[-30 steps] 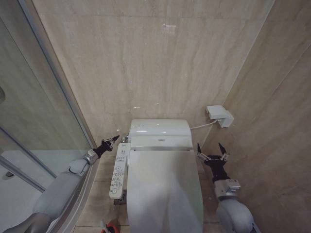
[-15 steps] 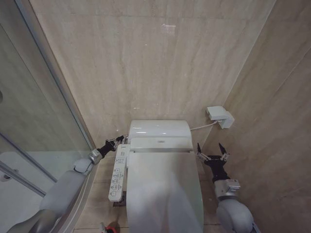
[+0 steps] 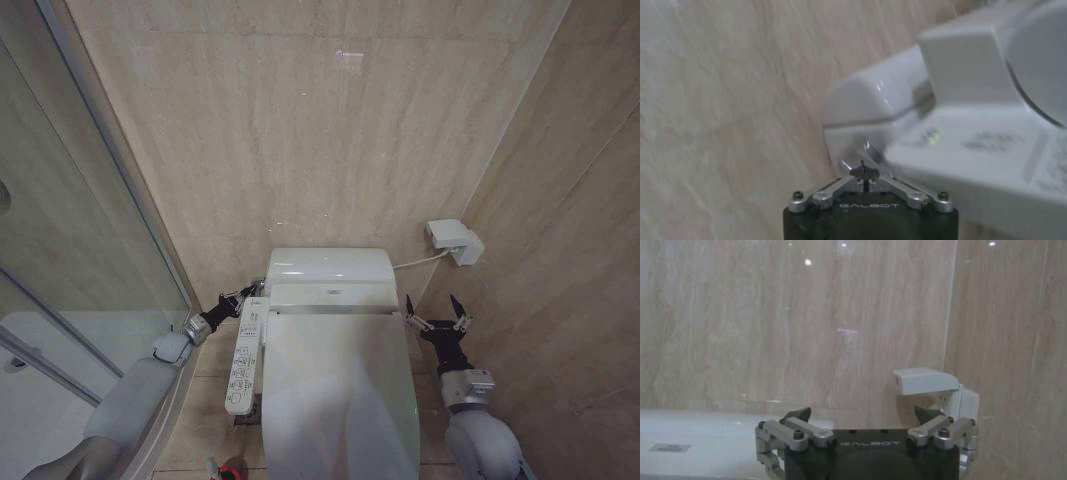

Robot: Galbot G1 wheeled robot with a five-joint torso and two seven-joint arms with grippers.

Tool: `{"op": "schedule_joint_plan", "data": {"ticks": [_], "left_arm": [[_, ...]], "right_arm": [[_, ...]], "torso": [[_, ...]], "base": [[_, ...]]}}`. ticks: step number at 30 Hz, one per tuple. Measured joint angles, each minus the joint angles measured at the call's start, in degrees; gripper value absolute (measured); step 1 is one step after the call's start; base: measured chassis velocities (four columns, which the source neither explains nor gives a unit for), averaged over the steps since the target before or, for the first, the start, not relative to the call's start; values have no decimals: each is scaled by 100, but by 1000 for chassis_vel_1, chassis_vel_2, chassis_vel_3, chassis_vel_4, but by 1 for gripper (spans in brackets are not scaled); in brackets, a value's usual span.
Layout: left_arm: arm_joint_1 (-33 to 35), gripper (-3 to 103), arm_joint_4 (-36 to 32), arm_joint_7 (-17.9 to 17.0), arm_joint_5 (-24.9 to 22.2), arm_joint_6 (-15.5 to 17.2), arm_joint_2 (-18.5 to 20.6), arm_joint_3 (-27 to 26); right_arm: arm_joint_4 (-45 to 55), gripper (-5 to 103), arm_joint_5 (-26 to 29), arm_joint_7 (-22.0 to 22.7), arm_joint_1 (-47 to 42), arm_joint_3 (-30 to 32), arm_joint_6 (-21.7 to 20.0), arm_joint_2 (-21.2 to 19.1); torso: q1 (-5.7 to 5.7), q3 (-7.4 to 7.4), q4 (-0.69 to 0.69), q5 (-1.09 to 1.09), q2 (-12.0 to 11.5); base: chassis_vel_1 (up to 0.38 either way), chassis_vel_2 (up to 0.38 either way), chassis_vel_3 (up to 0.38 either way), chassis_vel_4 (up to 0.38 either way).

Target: Open the toilet lid, clean the toilet bowl with a toilet brush, close the toilet lid, and flush.

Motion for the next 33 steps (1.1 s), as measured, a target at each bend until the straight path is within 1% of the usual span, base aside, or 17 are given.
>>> {"op": "schedule_joint_plan", "data": {"ticks": [2,4,6,20,26,31,33], "left_arm": [[38,0,10,11,17,9,-14,-11],[62,0,14,9,18,8,-24,-30],[64,0,27,6,18,5,-30,-38],[-46,0,154,8,18,-32,-103,-48],[-47,0,146,5,27,-32,-112,-60],[88,0,72,-41,89,-22,-156,-282],[312,0,4,-211,159,73,-214,-563]], "right_arm": [[0,100,0,0,0,0,0,0],[0,100,0,0,0,0,0,0],[0,100,0,0,0,0,0,0],[0,100,0,0,0,0,0,0],[0,100,0,0,0,0,0,0],[0,100,0,0,0,0,0,0],[0,100,0,0,0,0,0,0]], "torso": [[1,2,-3,-7,-2],[1,1,-3,-2,-1],[1,1,-2,-1,-2],[1,0,1,0,-1],[1,0,-1,0,-1],[1,0,-5,0,-1],[1,-1,-5,0,-1]], "base": [[0,0,0,0],[0,0,0,0],[0,0,0,0],[0,0,0,0],[0,0,0,0],[0,0,0,0],[0,0,0,0]]}}
